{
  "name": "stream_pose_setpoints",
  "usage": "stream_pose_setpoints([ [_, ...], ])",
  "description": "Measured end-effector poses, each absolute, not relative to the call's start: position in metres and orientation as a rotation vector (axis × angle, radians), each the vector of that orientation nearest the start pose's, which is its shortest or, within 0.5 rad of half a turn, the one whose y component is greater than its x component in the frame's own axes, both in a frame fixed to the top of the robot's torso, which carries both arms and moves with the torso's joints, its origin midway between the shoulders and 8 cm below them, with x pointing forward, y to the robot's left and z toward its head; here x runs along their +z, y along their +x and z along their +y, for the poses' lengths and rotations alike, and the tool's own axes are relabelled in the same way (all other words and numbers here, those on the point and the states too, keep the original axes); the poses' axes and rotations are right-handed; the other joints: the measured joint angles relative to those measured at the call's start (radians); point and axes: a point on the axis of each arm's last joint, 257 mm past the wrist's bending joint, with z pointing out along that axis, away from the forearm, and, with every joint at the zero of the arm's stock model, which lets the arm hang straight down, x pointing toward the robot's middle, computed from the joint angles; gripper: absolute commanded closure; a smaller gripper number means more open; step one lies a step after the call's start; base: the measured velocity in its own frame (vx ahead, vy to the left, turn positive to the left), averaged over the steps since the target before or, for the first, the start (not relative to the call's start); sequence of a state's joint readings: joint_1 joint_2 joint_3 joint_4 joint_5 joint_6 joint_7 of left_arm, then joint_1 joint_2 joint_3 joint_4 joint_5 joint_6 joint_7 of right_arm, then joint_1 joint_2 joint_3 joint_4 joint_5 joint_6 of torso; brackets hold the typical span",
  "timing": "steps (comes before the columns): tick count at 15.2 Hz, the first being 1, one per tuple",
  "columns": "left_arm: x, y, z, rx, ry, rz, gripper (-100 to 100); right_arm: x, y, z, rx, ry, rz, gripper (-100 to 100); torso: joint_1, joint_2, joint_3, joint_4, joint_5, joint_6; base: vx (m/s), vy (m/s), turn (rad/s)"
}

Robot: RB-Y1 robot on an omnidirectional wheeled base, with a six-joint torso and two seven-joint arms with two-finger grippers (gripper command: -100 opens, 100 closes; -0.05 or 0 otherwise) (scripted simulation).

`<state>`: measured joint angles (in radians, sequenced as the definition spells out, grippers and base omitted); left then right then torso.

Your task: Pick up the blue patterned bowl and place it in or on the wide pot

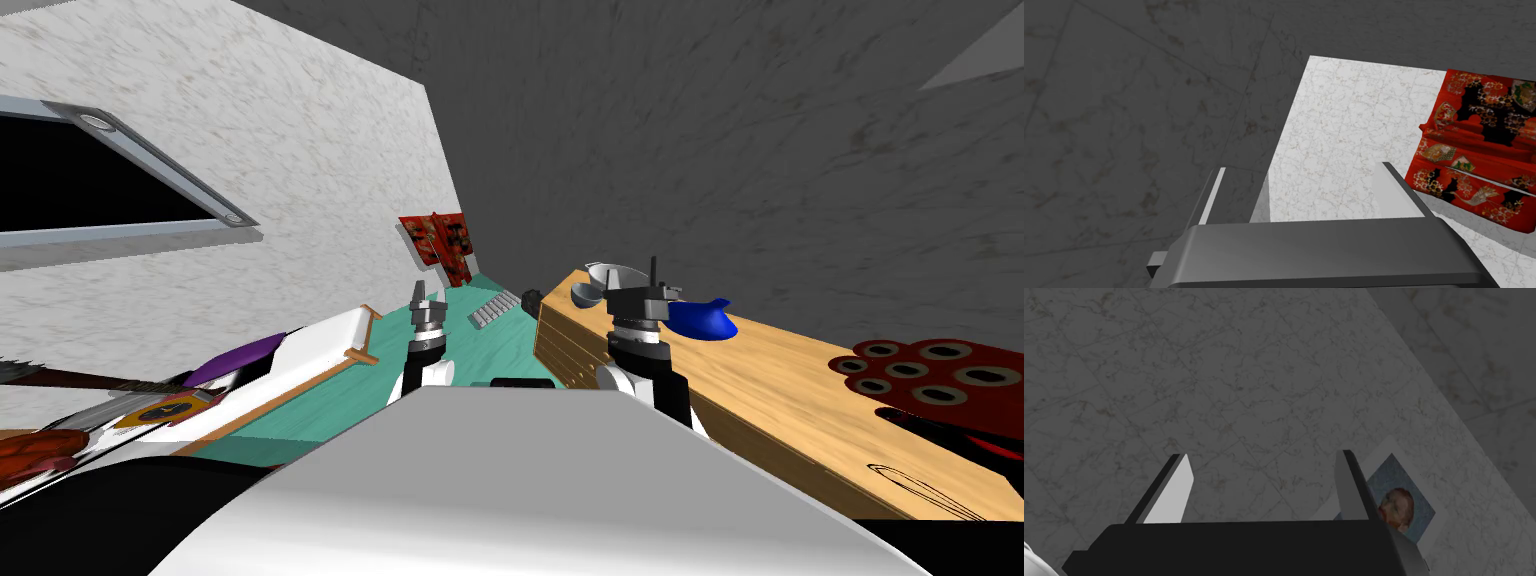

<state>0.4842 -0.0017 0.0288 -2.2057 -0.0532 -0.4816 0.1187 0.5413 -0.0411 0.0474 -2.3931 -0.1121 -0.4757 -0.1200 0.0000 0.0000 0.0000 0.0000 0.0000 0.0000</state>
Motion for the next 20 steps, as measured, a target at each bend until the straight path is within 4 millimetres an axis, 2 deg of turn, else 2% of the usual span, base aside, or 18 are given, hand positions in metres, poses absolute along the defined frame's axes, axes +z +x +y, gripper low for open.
stream_pose_setpoints([
  [4, -0.007, 0.361, 0.286, -1.336, -0.736, 0.66, 0, 0.043, 0.33, -0.265, 1.524, 0.684, 0.601, -100, 0.002, 0.001, 0.0, 0.0, 0.0, 0.0, -0.01, 0.034, 0.03],
  [15, -0.007, 0.361, 0.286, -1.336, -0.736, 0.66, 0, -0.015, 0.352, -0.251, 1.444, 0.607, 0.893, -100, 0.002, 0.001, 0.001, 0.0, 0.001, 0.0, -0.014, 0.04, 0.031],
  [20, -0.007, 0.361, 0.286, -1.336, -0.736, 0.659, 0, -0.052, 0.36, -0.25, 1.386, 0.563, 1.038, -100, 0.003, 0.001, 0.0, 0.0, 0.001, 0.0, -0.01, 0.038, 0.029],
])
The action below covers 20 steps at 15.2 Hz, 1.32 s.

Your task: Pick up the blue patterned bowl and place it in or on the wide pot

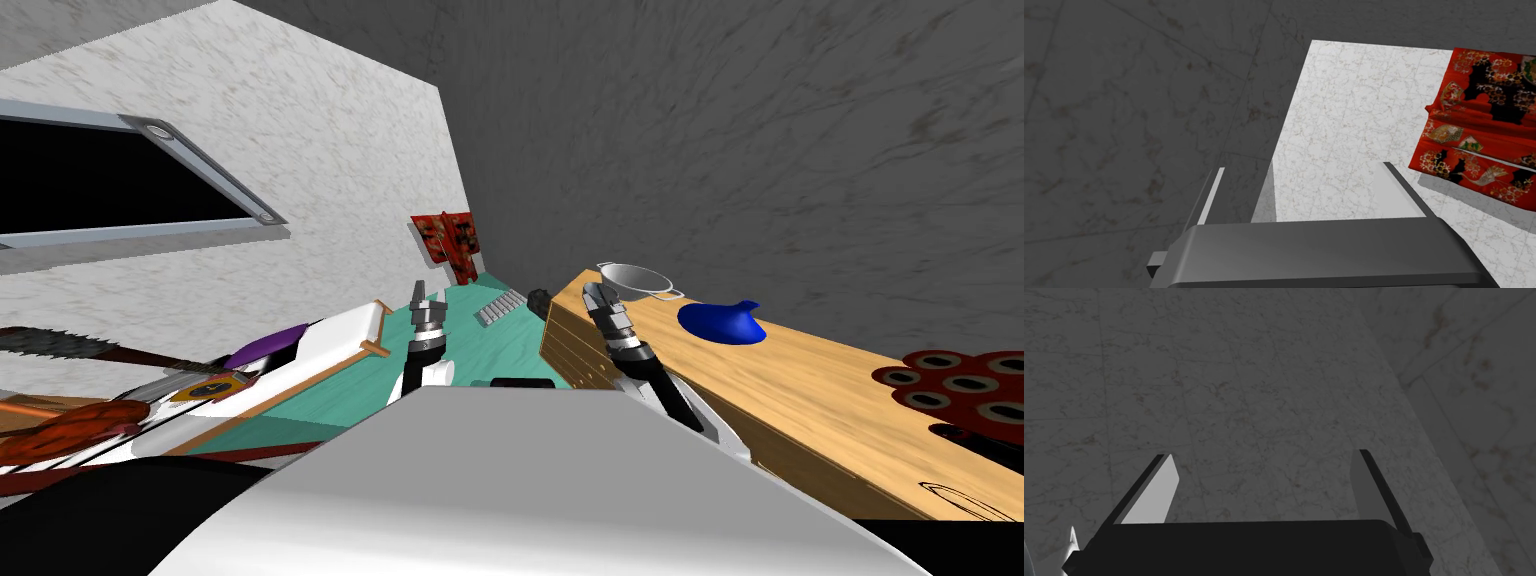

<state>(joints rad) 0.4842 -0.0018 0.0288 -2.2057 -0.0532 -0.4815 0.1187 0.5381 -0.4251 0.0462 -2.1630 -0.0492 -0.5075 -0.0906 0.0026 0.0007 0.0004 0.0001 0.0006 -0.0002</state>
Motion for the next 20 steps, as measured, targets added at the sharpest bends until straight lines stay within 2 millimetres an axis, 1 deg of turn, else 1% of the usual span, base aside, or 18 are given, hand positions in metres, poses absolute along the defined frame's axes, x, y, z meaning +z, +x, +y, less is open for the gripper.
stream_pose_setpoints([
  [1, -0.007, 0.361, 0.286, -1.336, -0.736, 0.66, 0, -0.054, 0.361, -0.25, 1.379, 0.552, 1.056, -100, 0.0, 0.0, 0.0, 0.0, 0.0, 0.0, -0.01, 0.042, 0.036],
  [3, -0.007, 0.361, 0.286, -1.336, -0.736, 0.659, 0, -0.069, 0.364, -0.253, 1.351, 0.535, 1.114, -100, 0.0, 0.0, 0.0, 0.0, 0.0, 0.0, -0.01, 0.038, 0.027],
  [4, -0.007, 0.361, 0.286, -1.336, -0.736, 0.66, 0, -0.072, 0.365, -0.254, 1.342, 0.525, 1.133, -100, 0.0, 0.0, 0.0, 0.0, 0.0, 0.0, -0.014, 0.043, 0.041],
  [6, -0.007, 0.361, 0.286, -1.336, -0.736, 0.659, 0, -0.087, 0.364, -0.258, 1.311, 0.506, 1.193, -100, 0.0, 0.0, 0.0, 0.0, 0.0, 0.0, -0.013, 0.04, 0.031],
  [7, -0.007, 0.361, 0.286, -1.336, -0.736, 0.66, 0, -0.09, 0.365, -0.259, 1.302, 0.494, 1.213, -100, 0.0, 0.0, 0.0, 0.0, 0.0, 0.0, -0.011, 0.045, 0.042],
  [10, -0.007, 0.361, 0.286, -1.336, -0.736, 0.66, 0, -0.107, 0.369, -0.265, 1.255, 0.461, 1.293, -100, 0.0, 0.0, 0.0, 0.0, 0.0, 0.0, -0.008, 0.041, 0.038],
  [15, -0.007, 0.361, 0.286, -1.336, -0.736, 0.659, 0, -0.141, 0.37, -0.282, 1.164, 0.398, 1.433, -100, 0.0, 0.0, 0.0, 0.0, 0.0, 0.0, -0.008, 0.044, 0.037],
  [16, -0.007, 0.361, 0.286, -1.336, -0.736, 0.66, 0, -0.145, 0.37, -0.284, 1.151, 0.383, 1.455, -100, 0.0, 0.0, 0.0, 0.0, 0.0, 0.0, -0.006, 0.046, 0.051],
  [18, -0.007, 0.361, 0.286, -1.336, -0.736, 0.659, 0, -0.159, 0.369, -0.297, 1.106, 0.358, 1.512, -100, 0.0, 0.0, 0.0, 0.0, 0.0, 0.0, -0.007, 0.045, 0.032],
  [19, -0.007, 0.361, 0.286, -1.336, -0.736, 0.66, 0, -0.162, 0.369, -0.299, 1.093, 0.341, 1.533, -100, 0.0, 0.0, 0.0, 0.0, 0.0, 0.0, -0.006, 0.046, 0.056],
  [20, -0.007, 0.361, 0.286, -1.336, -0.736, 0.659, 0, -0.168, 0.368, -0.304, 1.07, 0.327, 1.563, -100, 0.0, 0.0, 0.0, 0.0, 0.0, 0.0, -0.006, 0.05, 0.054],
])
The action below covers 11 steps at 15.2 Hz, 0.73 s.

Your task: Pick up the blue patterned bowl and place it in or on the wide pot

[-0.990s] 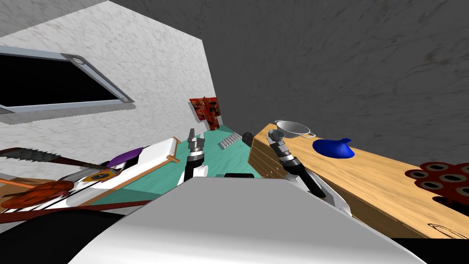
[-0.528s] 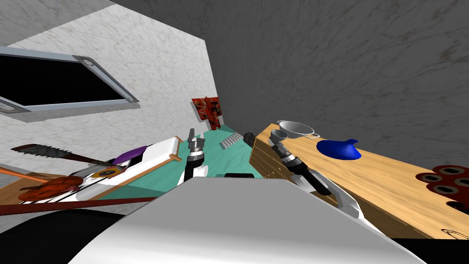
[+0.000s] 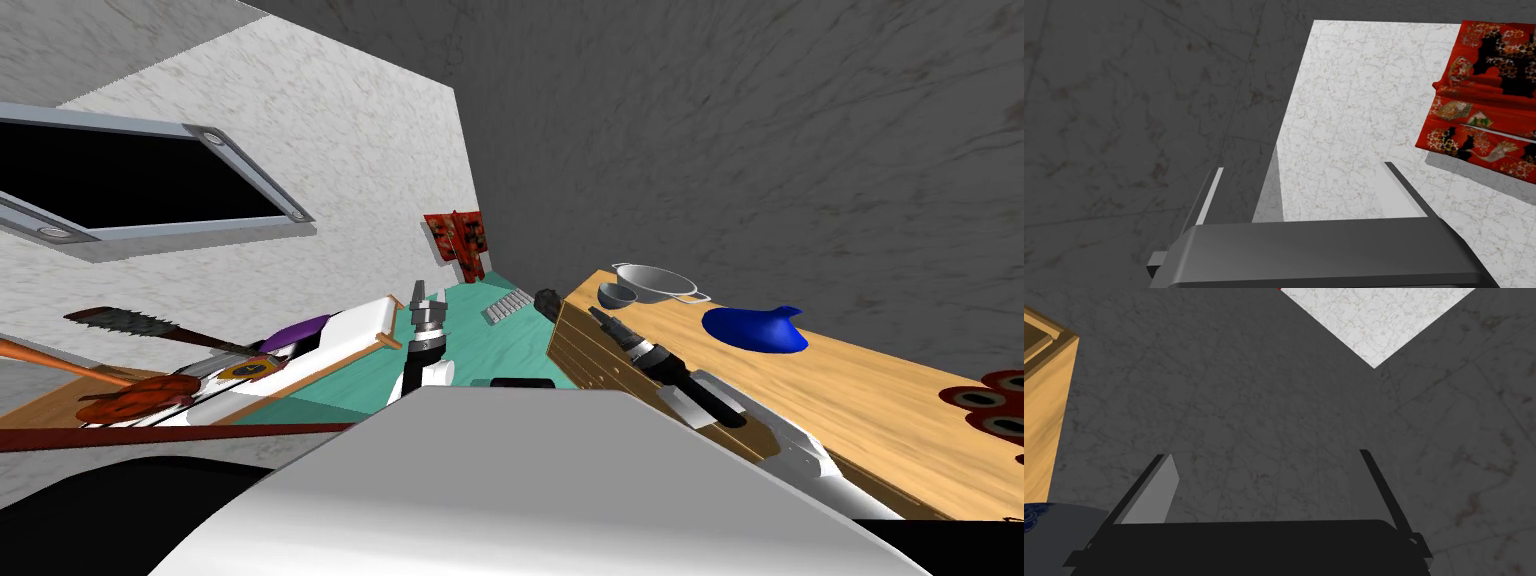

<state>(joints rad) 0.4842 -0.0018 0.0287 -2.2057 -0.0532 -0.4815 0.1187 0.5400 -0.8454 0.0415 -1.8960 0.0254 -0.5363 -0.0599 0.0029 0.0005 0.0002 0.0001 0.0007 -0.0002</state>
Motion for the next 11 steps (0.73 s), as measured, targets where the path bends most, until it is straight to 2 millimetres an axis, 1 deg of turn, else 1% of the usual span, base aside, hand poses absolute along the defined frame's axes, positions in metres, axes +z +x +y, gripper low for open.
stream_pose_setpoints([
  [5, -0.007, 0.361, 0.286, -1.336, -0.736, 0.66, 0, -0.192, 0.367, -0.33, 0.964, 0.246, 1.689, -100, 0.0, 0.0, 0.0, 0.0, 0.0, 0.0, -0.006, 0.042, 0.044],
  [6, -0.007, 0.361, 0.286, -1.336, -0.736, 0.659, 0, -0.199, 0.367, -0.338, 0.938, 0.231, 1.717, -100, 0.0, 0.0, 0.0, 0.0, 0.0, 0.0, 0.0, 0.048, 0.062],
  [8, -0.007, 0.361, 0.286, -1.336, -0.736, 0.66, 0, -0.205, 0.366, -0.351, 0.895, 0.197, 1.763, -100, 0.0, -0.001, 0.0, 0.0, 0.0, 0.0, 0.002, 0.041, 0.031],
  [10, -0.007, 0.361, 0.286, -1.336, -0.736, 0.66, 0, -0.216, 0.363, -0.366, 0.842, 0.166, 1.815, -100, 0.0, -0.001, 0.0, 0.0, 0.0, 0.0, 0.0, 0.041, 0.04],
  [11, -0.007, 0.361, 0.286, -1.336, -0.736, 0.66, 0, -0.216, 0.362, -0.37, 0.825, 0.146, 1.833, -100, 0.0, 0.0, 0.0, 0.0, 0.0, 0.0, 0.0, 0.02, -0.008],
])
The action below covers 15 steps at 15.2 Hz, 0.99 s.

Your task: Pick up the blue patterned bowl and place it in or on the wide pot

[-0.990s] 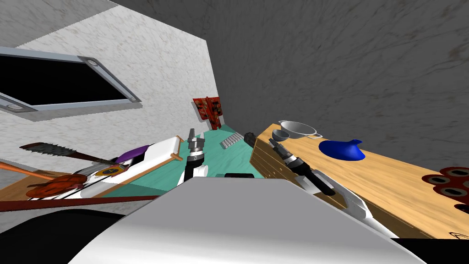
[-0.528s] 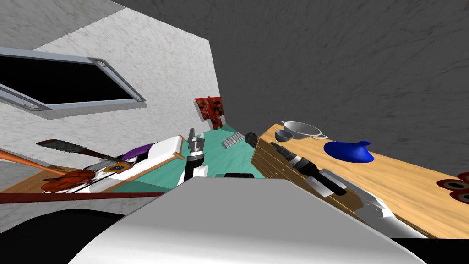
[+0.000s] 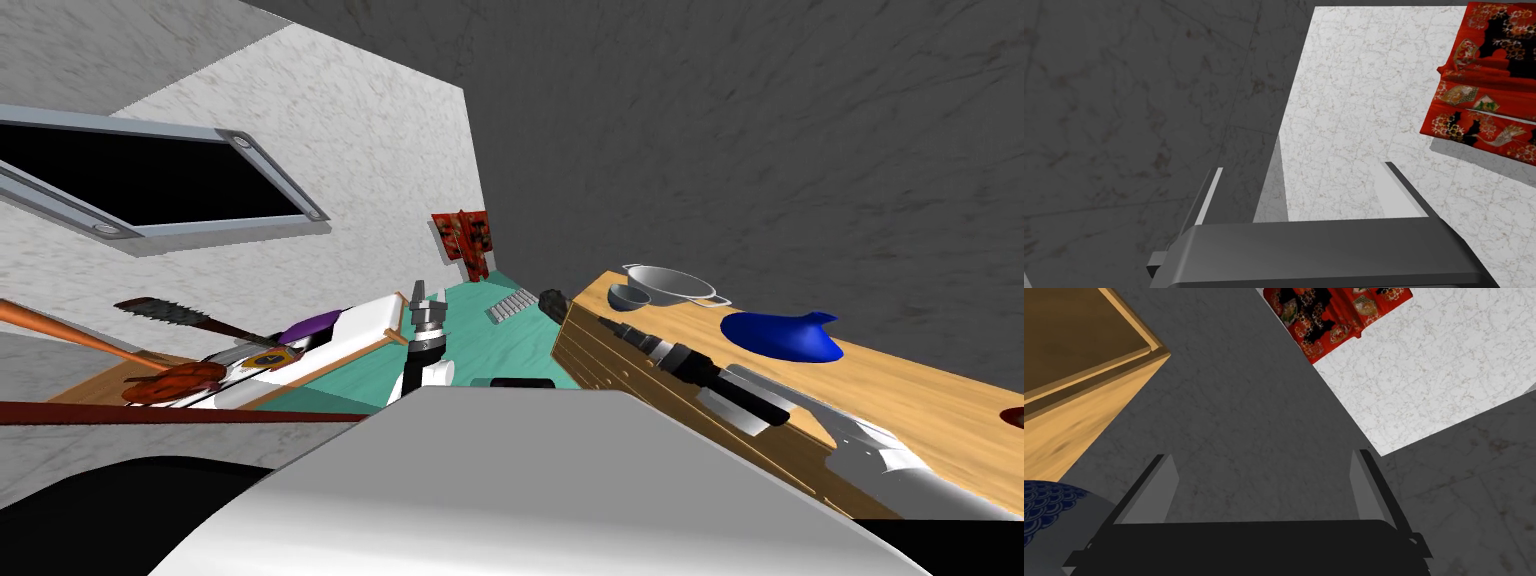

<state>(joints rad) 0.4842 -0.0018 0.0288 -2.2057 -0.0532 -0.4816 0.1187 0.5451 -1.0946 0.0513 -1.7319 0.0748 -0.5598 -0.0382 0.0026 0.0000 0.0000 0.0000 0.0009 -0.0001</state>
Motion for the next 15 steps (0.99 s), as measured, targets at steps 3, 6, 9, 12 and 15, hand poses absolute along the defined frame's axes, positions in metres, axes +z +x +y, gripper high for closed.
stream_pose_setpoints([
  [3, -0.007, 0.361, 0.286, -1.336, -0.736, 0.66, 0, -0.223, 0.361, -0.388, 0.763, 0.1, 1.892, -100, 0.0, 0.0, 0.0, 0.0, 0.0, 0.0, 0.003, 0.033, 0.046],
  [6, -0.007, 0.361, 0.286, -1.336, -0.736, 0.66, 0, -0.23, 0.357, -0.411, 0.691, 0.048, 1.955, -100, 0.0, 0.0, 0.0, 0.0, 0.0, 0.0, 0.005, 0.042, 0.052],
  [9, -0.007, 0.361, 0.286, -1.336, -0.736, 0.66, 0, -0.235, 0.353, -0.435, 0.615, -0.006, 2.017, -100, 0.001, 0.0, 0.0, 0.0, 0.0, 0.0, 0.006, 0.046, 0.044],
  [12, -0.007, 0.361, 0.286, -1.336, -0.736, 0.66, 0, -0.238, 0.351, -0.455, 0.539, -0.062, 2.076, -100, 0.001, -0.001, 0.0, 0.0, 0.0, 0.0, 0.01, 0.038, 0.055],
  [15, -0.007, 0.361, 0.286, -1.336, -0.736, 0.66, 0, -0.24, 0.347, -0.482, 0.463, -0.117, 2.132, -100, 0.0, -0.001, -0.001, 0.0, 0.0, 0.0, 0.012, 0.04, 0.05],
])
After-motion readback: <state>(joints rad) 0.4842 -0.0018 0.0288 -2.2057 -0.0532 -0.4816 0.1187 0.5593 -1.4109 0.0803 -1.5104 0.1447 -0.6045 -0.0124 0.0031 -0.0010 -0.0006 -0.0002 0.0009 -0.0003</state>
